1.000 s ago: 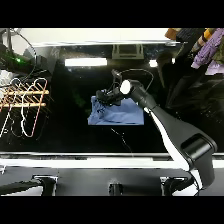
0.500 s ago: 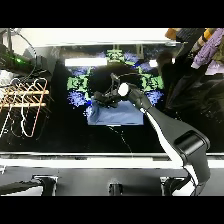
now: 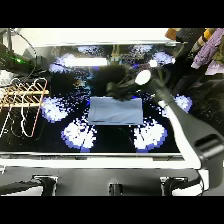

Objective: Fold the clothes and pants, and hang the long-sleeved shirts on hangers.

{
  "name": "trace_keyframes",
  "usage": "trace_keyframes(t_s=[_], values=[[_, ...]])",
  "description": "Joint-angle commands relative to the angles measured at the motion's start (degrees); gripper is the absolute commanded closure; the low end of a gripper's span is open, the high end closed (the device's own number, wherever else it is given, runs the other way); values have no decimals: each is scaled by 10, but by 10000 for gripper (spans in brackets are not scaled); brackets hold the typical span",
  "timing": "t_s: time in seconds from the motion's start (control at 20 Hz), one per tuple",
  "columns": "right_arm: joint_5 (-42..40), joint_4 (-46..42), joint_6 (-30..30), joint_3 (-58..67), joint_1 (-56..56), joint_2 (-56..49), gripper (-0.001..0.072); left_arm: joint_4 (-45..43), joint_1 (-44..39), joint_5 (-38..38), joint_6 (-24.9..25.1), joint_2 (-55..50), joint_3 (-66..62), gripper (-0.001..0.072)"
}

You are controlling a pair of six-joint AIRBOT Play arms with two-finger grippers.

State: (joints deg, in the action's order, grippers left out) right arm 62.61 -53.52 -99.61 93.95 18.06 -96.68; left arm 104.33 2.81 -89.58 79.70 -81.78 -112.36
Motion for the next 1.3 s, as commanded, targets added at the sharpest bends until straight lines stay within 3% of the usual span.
trace_keyframes(t_s=[0.0,0.25,0.55,0.8,1.05,1.1,1.15,1.25], values=[[111,-68,71,0,-134,42,300,0,0,-1,0,0,0,689],[124,12,194,-98,-283,38,293,0,0,-1,0,0,0,690],[82,123,316,-235,-291,-3,293,0,0,0,0,0,0,689],[57,186,348,-243,-269,-47,293,0,0,0,0,-1,0,689],[22,188,349,-243,-224,-65,294,0,0,1,0,-1,0,689],[15,188,348,-243,-217,-66,307,0,0,1,0,-1,0,689],[10,189,349,-243,-210,-65,387,0,0,1,0,-1,0,689],[7,210,349,-243,-205,-62,612,0,0,1,0,-1,0,689]])
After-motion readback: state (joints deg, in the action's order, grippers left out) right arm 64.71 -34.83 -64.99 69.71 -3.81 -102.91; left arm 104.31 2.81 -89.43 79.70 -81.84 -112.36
